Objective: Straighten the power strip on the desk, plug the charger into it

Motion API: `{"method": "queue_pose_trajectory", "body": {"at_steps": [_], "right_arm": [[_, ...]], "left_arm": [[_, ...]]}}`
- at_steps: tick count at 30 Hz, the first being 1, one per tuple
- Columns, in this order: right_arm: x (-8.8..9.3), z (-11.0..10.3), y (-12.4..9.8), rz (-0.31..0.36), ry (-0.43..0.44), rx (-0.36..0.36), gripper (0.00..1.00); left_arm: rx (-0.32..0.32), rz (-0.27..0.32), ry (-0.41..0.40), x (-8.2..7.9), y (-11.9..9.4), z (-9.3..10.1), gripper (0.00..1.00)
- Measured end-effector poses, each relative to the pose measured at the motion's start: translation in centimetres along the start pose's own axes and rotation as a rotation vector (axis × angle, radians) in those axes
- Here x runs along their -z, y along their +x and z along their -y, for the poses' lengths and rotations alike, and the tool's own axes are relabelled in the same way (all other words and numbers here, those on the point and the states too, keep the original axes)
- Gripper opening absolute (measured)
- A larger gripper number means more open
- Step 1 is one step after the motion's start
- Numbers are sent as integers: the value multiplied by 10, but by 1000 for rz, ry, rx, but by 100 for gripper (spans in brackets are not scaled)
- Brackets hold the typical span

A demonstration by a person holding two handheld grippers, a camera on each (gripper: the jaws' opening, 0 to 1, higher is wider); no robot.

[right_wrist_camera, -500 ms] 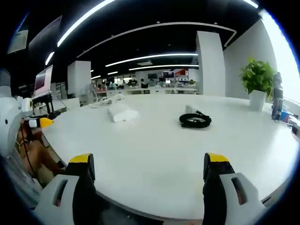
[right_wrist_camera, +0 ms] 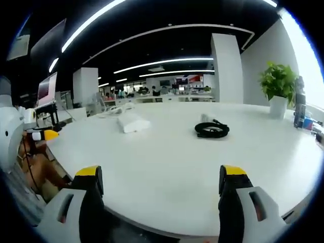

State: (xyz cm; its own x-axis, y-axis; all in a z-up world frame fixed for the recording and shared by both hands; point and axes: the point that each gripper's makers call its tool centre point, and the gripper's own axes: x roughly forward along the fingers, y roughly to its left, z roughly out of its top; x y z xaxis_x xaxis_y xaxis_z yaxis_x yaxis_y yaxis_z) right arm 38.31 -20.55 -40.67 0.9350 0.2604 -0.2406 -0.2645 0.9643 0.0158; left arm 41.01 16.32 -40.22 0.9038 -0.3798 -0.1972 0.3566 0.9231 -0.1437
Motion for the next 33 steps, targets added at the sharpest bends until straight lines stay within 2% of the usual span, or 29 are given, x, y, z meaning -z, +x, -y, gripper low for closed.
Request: {"method": "queue_pose_trajectory", "body": {"at_steps": [13,18,23,27,30,33], "right_arm": [[-11,-15,10,42,1,-39,94],[-9,-21,17,39,-3,-52,94],[-16,-31,27,52,-34,-83,93],[-24,-34,37,85,5,-93,94],[-28,-36,42,103,1,-90,93],[-31,-39,45,105,-26,-103,93]], "left_arm": [[16,-17,17,3,8,0,94],[44,-4,8,-1,13,5,94],[65,-5,27,-5,21,8,94],[91,12,15,-12,29,15,94],[92,13,12,-13,33,17,94],[86,10,46,-15,37,17,94]]}}
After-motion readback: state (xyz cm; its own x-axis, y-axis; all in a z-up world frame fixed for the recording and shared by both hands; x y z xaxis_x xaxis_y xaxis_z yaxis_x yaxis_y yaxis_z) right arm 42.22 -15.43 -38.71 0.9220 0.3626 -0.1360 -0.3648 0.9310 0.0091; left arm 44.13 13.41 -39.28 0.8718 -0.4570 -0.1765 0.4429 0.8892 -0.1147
